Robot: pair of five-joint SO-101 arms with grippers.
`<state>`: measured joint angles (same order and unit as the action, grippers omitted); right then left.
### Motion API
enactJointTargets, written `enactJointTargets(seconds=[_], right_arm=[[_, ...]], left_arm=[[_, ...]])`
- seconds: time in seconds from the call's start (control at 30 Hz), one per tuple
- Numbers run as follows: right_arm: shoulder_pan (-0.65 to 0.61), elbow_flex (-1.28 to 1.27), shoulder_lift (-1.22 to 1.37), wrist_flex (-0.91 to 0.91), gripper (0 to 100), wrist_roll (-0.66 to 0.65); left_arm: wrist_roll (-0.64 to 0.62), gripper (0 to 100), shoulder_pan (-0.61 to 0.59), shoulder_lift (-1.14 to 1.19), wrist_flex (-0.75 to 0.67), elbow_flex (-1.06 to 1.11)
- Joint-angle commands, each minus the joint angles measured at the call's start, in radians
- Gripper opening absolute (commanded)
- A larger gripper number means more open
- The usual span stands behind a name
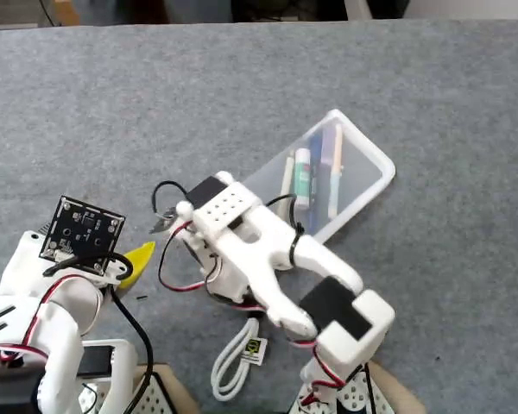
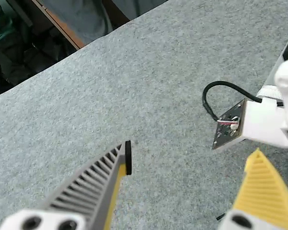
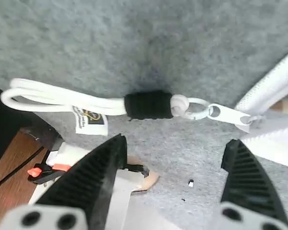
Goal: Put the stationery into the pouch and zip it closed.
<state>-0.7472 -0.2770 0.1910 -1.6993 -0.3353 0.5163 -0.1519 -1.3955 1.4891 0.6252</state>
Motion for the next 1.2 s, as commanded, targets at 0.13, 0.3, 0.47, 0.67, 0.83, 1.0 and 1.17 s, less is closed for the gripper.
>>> enactJointTargets(seconds=[0.13, 0.3, 0.47, 0.67, 0.83, 1.0, 1.17], right_arm=[[-0.158, 0.001, -0.064, 0.011, 32.8, 0.068], [-0.16, -0.064, 0.007, 0.104, 32.8, 0.16], [-0.132, -0.096, 0.071, 0.161, 32.7, 0.218], [-0.075, -0.094, 0.067, 0.15, 32.6, 0.252], [-0.074, -0.101, -0.048, 0.144, 32.6, 0.239], [-0.029, -0.14, -0.097, 0.123, 32.6, 0.238], [0.054, -0.14, -0.076, 0.091, 32.5, 0.229]], left_arm=[[0.006, 38, -0.007, -0.003, -0.005, -0.044], [0.006, 38, -0.007, -0.003, -0.005, -0.044], [0.006, 38, -0.007, -0.003, -0.005, -0.044], [0.006, 38, -0.007, -0.003, -0.005, -0.044], [0.006, 38, -0.007, -0.003, -0.005, -0.044], [0.006, 38, -0.007, -0.003, -0.003, -0.044], [0.006, 38, -0.007, -0.003, -0.005, -0.044]])
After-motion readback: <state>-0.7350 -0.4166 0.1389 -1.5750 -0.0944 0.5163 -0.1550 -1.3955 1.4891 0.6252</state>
